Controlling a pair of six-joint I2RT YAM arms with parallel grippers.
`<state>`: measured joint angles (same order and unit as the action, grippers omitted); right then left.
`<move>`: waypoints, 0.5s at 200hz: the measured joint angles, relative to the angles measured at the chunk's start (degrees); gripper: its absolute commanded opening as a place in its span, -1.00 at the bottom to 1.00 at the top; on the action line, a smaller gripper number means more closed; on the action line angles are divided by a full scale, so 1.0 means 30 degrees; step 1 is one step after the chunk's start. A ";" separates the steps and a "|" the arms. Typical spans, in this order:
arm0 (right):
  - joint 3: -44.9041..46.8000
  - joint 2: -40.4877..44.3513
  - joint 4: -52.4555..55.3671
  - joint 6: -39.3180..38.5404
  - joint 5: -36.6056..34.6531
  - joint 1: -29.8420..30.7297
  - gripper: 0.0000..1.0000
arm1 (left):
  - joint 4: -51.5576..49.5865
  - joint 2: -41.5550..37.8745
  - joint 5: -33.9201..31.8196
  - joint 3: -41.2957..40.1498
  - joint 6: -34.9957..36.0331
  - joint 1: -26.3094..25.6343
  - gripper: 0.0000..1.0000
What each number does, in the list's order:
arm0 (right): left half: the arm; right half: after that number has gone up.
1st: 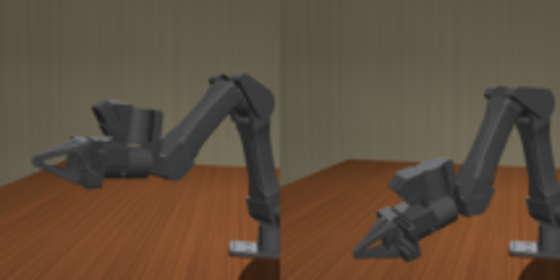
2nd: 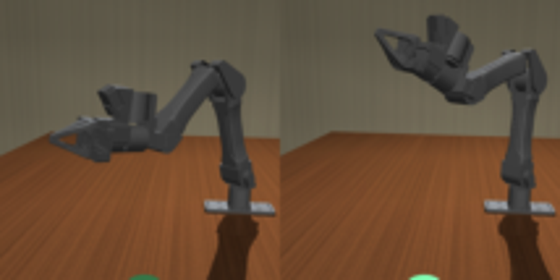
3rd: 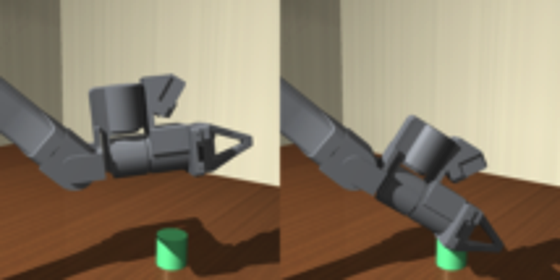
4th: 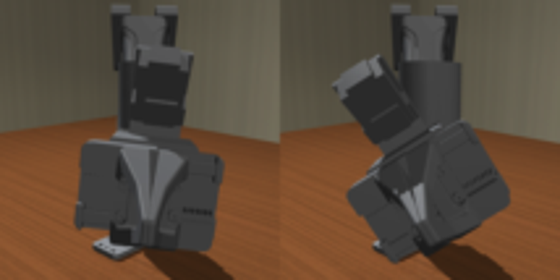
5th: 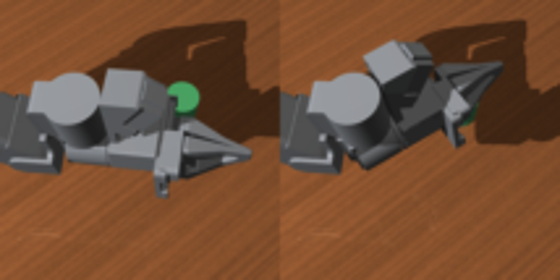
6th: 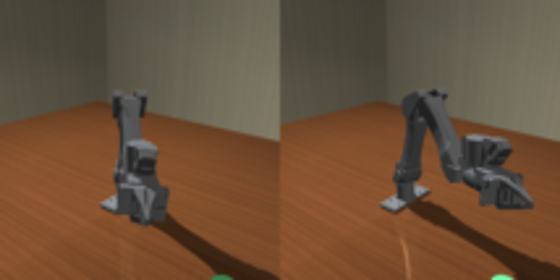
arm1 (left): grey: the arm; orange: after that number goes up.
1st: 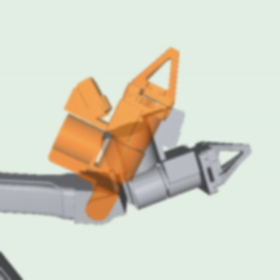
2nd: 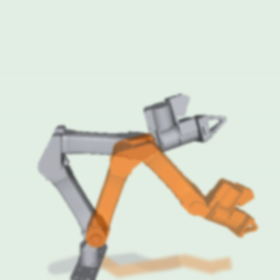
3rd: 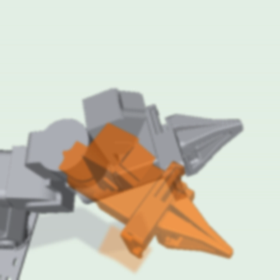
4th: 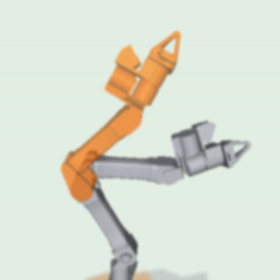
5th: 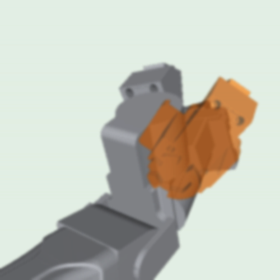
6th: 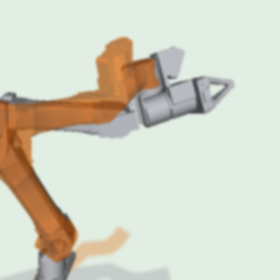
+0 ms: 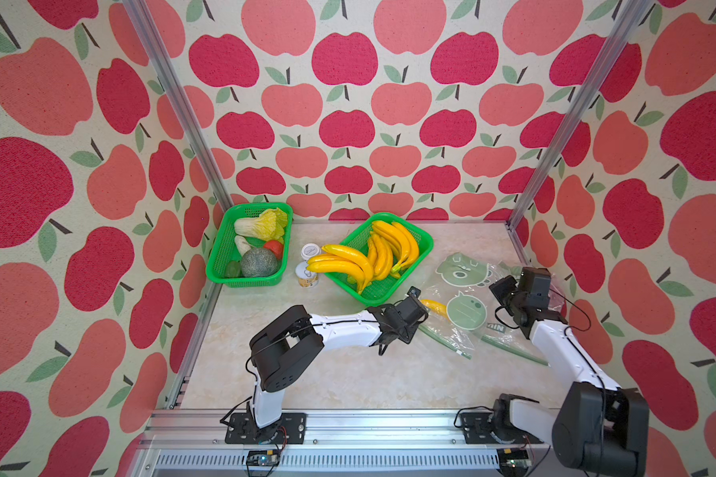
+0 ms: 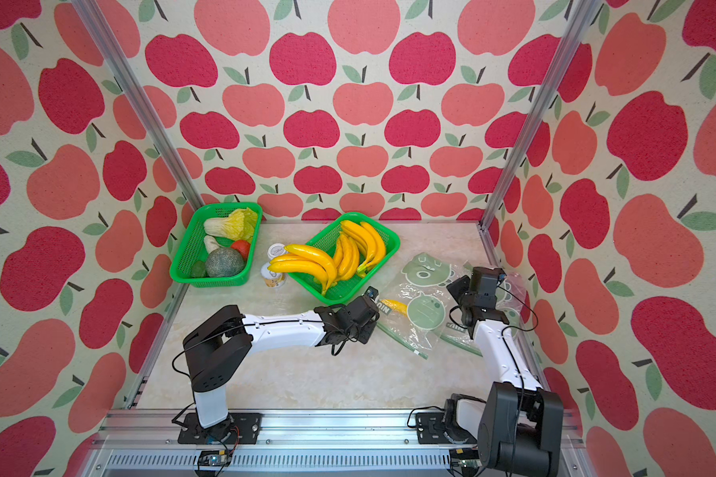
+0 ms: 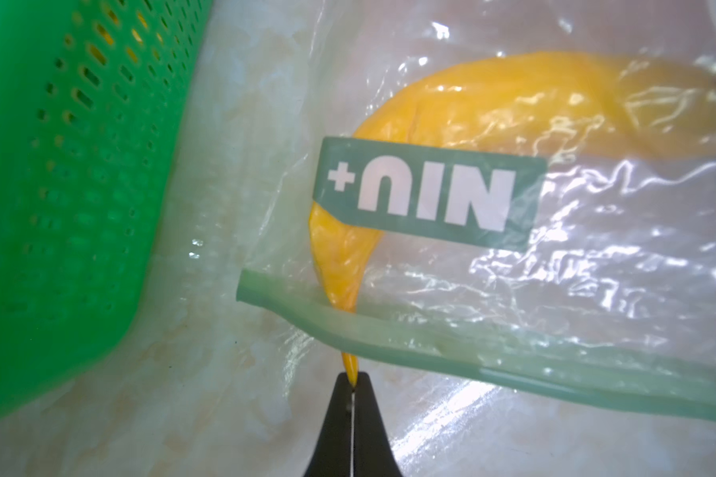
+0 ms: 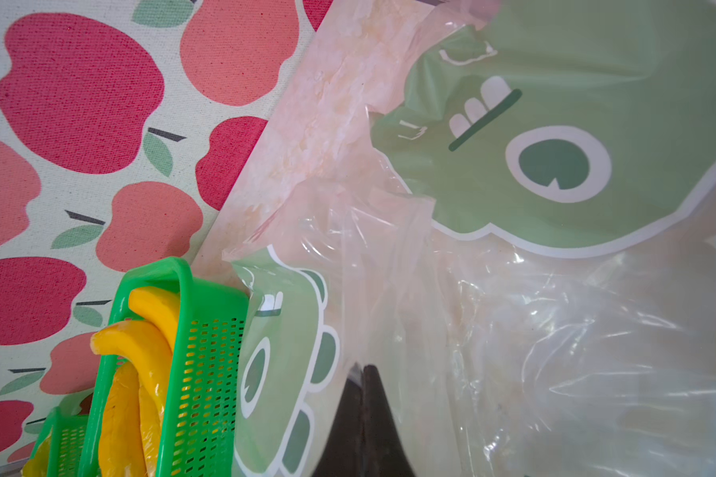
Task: Open the zip-top bag and take out the banana
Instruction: Pick up the banana from the zipper food storage bag.
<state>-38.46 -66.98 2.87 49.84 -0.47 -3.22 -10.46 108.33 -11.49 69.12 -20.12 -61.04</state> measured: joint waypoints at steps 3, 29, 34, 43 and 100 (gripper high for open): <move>0.0000 -0.0007 -0.0051 0.0022 -0.0058 0.0124 -1.00 | 0.0007 0.0000 0.0029 -0.0022 0.0000 -0.0036 -0.96; 0.0000 -0.0138 -0.0255 0.0328 -0.0561 0.0532 -1.00 | 0.0160 -0.0015 0.0634 -0.0342 0.0000 -0.0357 -0.97; 0.0000 -0.0168 -0.0255 0.0372 -0.0699 0.0517 -1.00 | 0.0189 -0.0036 0.0699 -0.0423 0.0000 -0.0430 -0.97; 0.0000 -0.0211 -0.0270 0.0474 -0.0889 0.0437 -1.00 | 0.0240 -0.0102 0.0867 -0.0605 -0.0007 -0.0583 -0.97; -0.0015 -0.0867 -0.0648 0.1450 -0.1676 -0.0758 -1.00 | 0.0146 -0.2076 0.0925 -0.2331 -0.0204 -0.2244 -0.97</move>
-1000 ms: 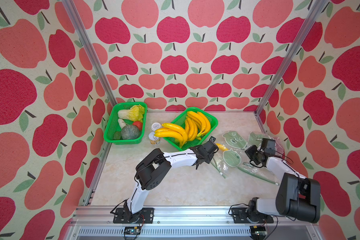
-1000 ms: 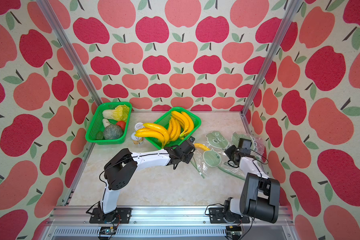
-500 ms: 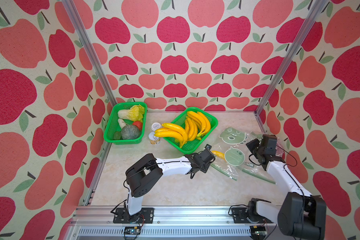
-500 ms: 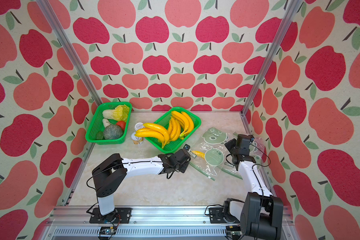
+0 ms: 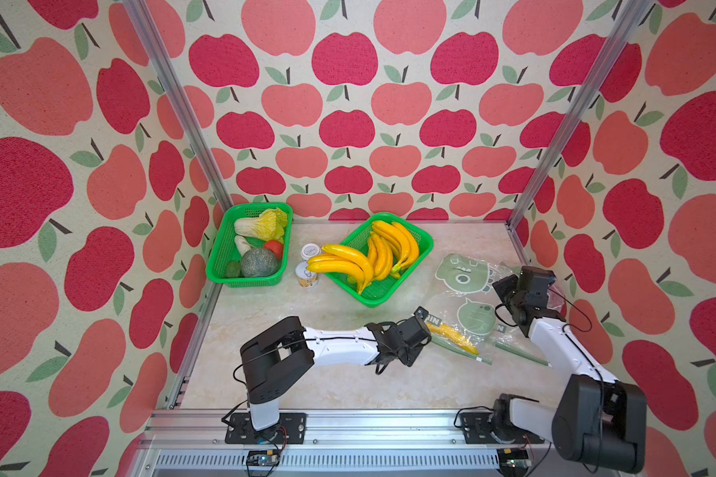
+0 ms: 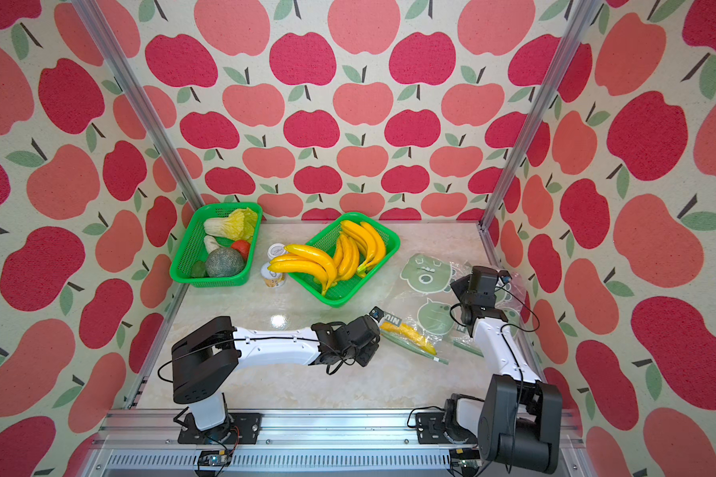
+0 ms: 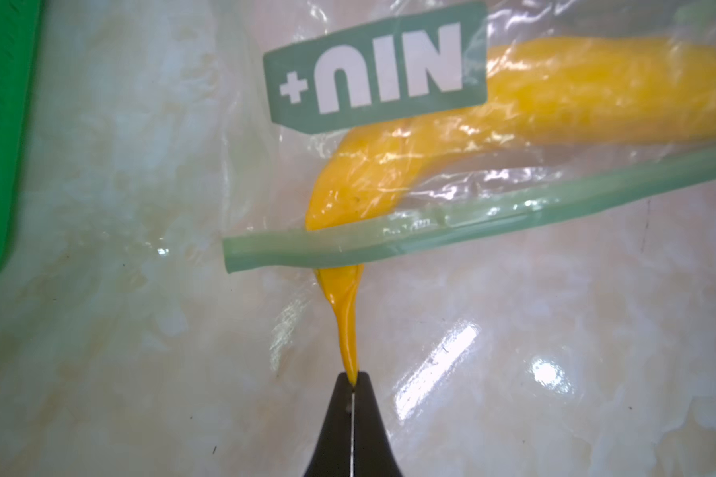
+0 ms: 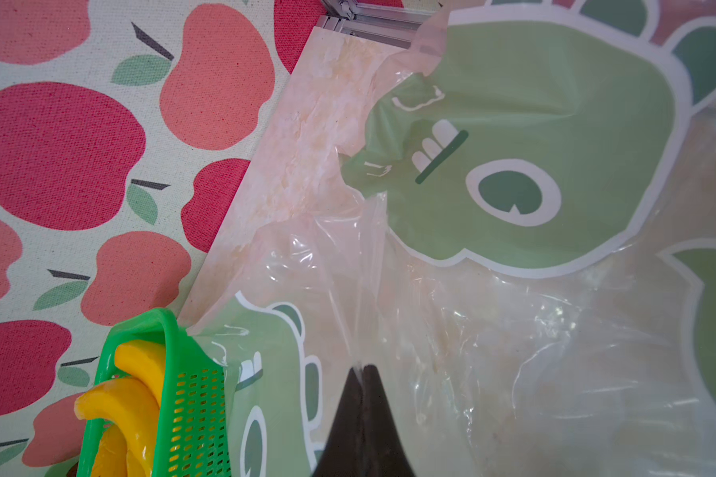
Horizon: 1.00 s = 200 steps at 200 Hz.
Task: Open the zip-top bag and take out the banana
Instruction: Pick up the banana from the zipper food storage bag, then place the banana in the basket.
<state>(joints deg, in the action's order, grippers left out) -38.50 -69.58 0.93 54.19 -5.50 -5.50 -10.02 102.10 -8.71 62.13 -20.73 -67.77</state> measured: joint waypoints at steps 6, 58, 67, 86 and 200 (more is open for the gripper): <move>0.0000 -0.0102 0.0000 0.0073 -0.0044 -0.0131 -1.00 | -0.0036 -0.0306 -0.0087 -0.0197 -0.0102 -0.0102 -0.97; -0.0007 -0.0131 0.0000 0.0481 -0.0517 -0.0743 -1.00 | -0.0692 -0.2353 -0.1632 -0.1872 -0.0729 -0.0058 -0.97; -0.0007 -0.0073 0.0007 0.0503 -0.0517 -0.0801 -1.00 | -0.0809 -0.2535 -0.1851 -0.2011 -0.0794 0.0022 -0.98; -0.0007 0.0219 0.0015 0.0561 -0.0597 -0.0823 -1.00 | -0.1049 -0.2958 -0.2149 -0.2353 -0.0845 0.0197 -0.98; 0.1814 0.2645 0.0576 -0.0328 -0.0714 -0.2062 -1.00 | -0.2834 -0.7715 -0.3789 -0.0882 0.2805 0.2113 -1.00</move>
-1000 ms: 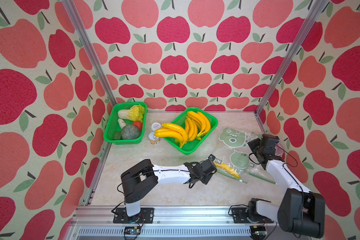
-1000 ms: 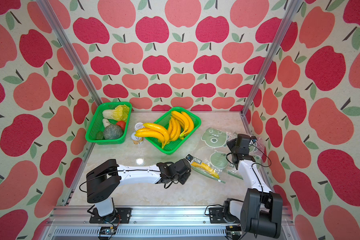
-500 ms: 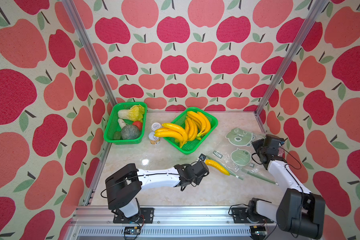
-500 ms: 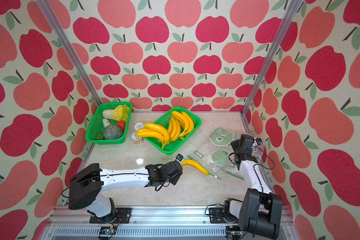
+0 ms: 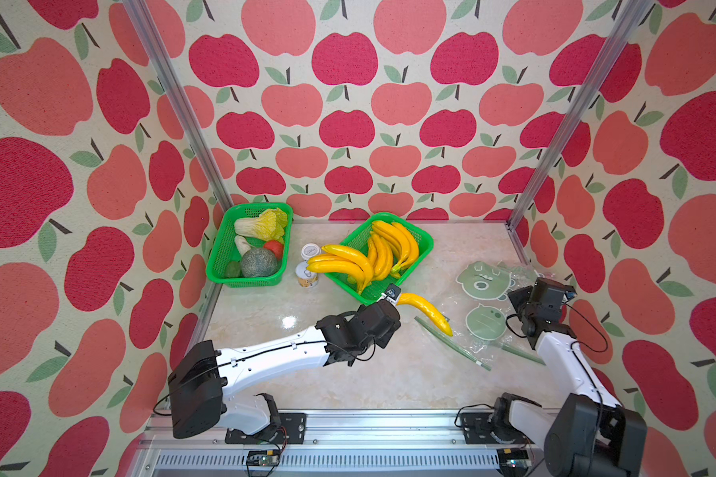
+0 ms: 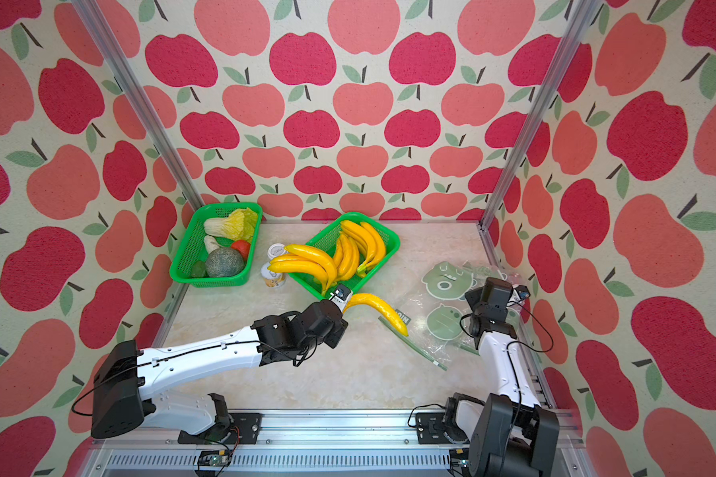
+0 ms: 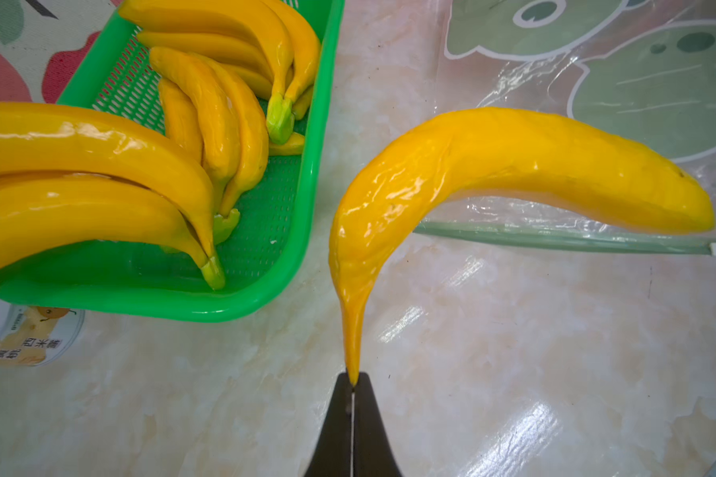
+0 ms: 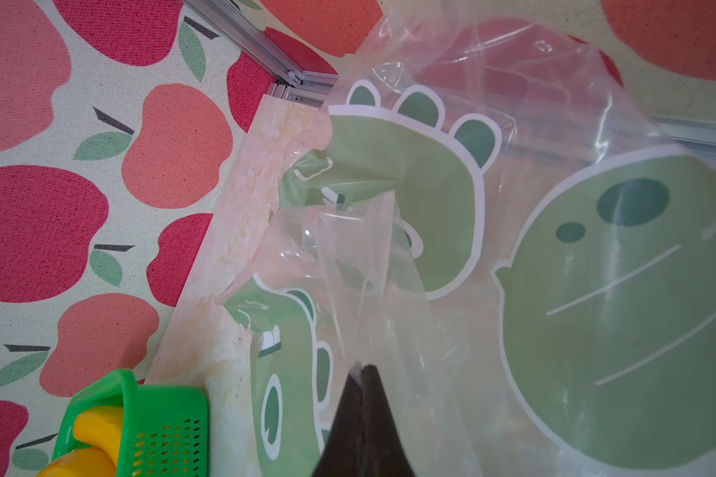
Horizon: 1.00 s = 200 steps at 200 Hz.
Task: Open the zip-top bag and take out the banana
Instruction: Place the banana in the basket.
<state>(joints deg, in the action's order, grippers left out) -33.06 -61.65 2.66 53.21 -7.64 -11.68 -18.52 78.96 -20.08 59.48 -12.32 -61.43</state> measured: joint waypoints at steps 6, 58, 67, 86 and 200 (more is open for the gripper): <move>0.0117 0.0131 0.0022 -0.0029 0.0073 0.0000 -1.00 | -0.0007 0.0022 0.0146 0.0437 0.0255 0.0532 -1.00; 0.0918 0.1049 0.0372 -0.0153 0.0816 0.0000 -1.00 | 0.0029 0.2805 0.1880 0.5836 0.2025 0.5581 -1.00; 0.1013 0.1173 0.0466 -0.0160 0.0896 0.0000 -1.00 | -0.0073 0.3774 0.2237 0.6943 0.2208 0.6462 -1.00; 0.1188 0.1450 0.0627 -0.0219 0.1042 0.0000 -1.00 | -0.0627 0.6062 0.2652 0.9391 0.2739 0.7956 -1.00; 0.1282 0.1377 0.0787 -0.0452 0.1231 0.0000 -1.00 | -0.3388 1.5067 0.5180 1.8571 0.4138 1.0389 -1.00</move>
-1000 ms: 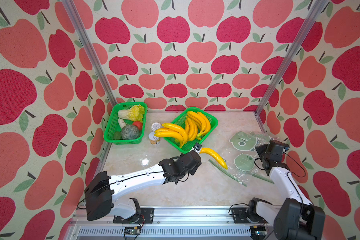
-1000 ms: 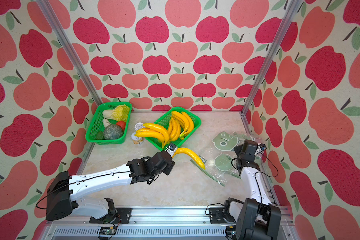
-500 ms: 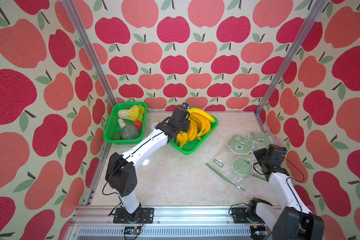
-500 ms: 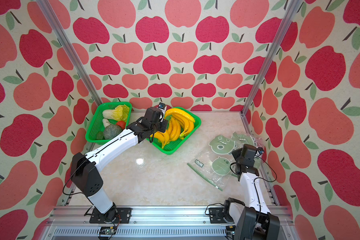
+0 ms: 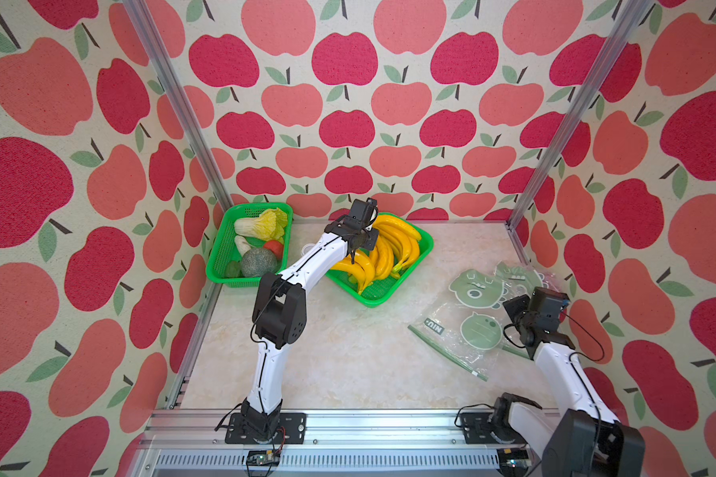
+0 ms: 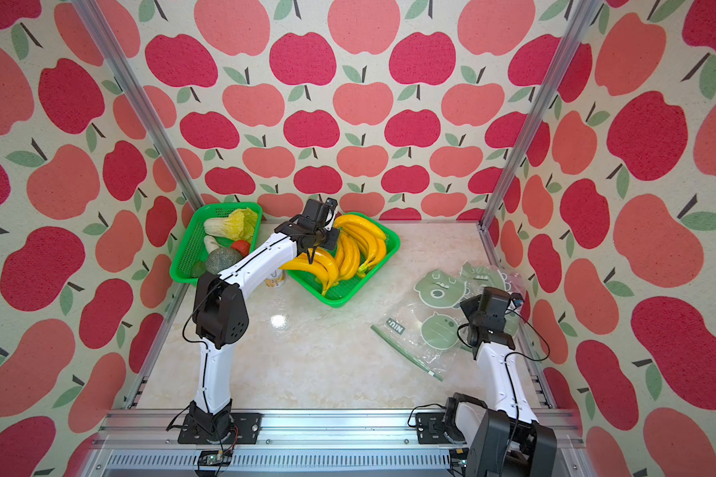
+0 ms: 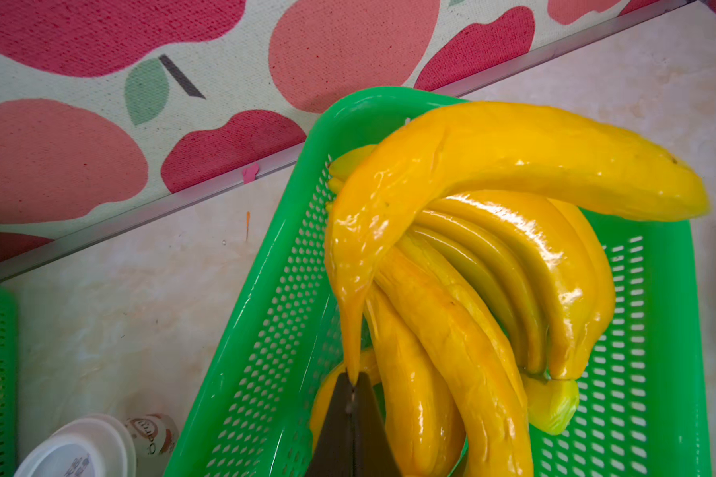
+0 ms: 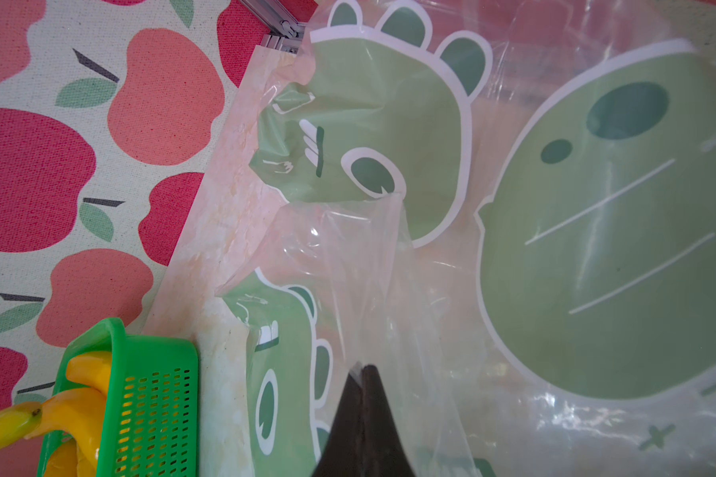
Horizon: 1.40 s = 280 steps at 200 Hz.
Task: Open the zip-top bag and take out the banana
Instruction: Place the banana in the basket, then adjust the banana in the basket.
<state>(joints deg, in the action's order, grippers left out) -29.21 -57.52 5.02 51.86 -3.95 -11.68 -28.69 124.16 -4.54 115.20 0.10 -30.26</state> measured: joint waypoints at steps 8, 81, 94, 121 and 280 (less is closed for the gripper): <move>0.0000 0.0000 0.0000 -0.0007 0.0000 0.0000 -1.00 | -0.0204 0.0656 0.0131 0.0976 0.0306 -0.0015 -0.99; 0.0000 0.0015 0.0080 -0.0219 -0.0007 0.0000 -1.00 | -0.1494 0.3366 0.0816 0.3162 0.2557 0.0007 -0.30; 0.0000 0.0022 0.0153 -0.0270 -0.0007 0.0000 -1.00 | -0.1515 0.3359 0.0831 0.3177 0.2659 0.0007 -0.13; 0.0000 0.0029 0.0226 -0.0284 0.0000 0.0000 -1.00 | -0.1778 0.3096 0.0831 0.2987 0.2528 -0.0022 0.09; 0.0146 0.0022 0.0233 -0.0430 0.0350 0.0000 -0.97 | -0.0022 -1.3034 -0.1523 -1.5271 -0.8925 -0.0408 0.52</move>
<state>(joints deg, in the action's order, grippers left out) -28.77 -57.45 5.72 50.57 -2.90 -11.68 -28.75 85.06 -9.10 69.38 -26.68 -31.48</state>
